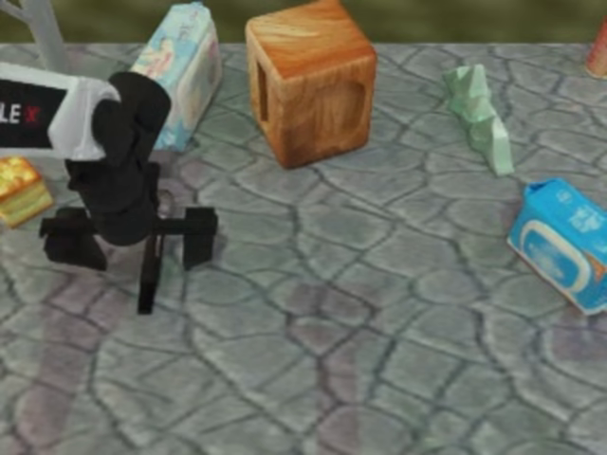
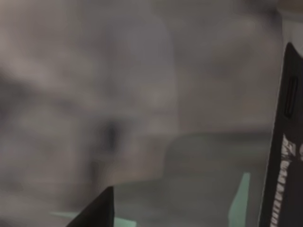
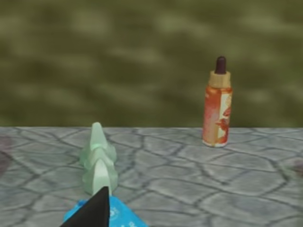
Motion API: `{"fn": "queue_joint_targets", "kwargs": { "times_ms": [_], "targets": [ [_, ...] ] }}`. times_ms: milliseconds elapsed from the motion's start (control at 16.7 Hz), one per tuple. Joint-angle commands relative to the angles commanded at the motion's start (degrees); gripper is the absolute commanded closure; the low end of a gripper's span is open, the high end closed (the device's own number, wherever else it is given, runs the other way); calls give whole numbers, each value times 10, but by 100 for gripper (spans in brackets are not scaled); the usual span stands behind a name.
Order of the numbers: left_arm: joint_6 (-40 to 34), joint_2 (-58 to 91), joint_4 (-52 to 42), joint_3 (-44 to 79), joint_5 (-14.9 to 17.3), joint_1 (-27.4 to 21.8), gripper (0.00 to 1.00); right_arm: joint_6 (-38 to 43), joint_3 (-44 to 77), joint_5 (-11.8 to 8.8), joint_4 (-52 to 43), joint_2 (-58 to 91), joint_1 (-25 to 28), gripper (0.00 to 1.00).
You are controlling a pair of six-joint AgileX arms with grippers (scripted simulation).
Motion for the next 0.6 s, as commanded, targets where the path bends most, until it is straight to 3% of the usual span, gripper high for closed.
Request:
{"fn": "queue_joint_targets", "kwargs": {
  "times_ms": [480, 600],
  "targets": [
    [0, 0, 0, 0, 0, 0, 98, 0, 0, 0, 0, 0, 0, 0],
    [0, 0, 0, 0, 0, 0, 100, 0, 0, 0, 0, 0, 0, 0]
  ]
}}
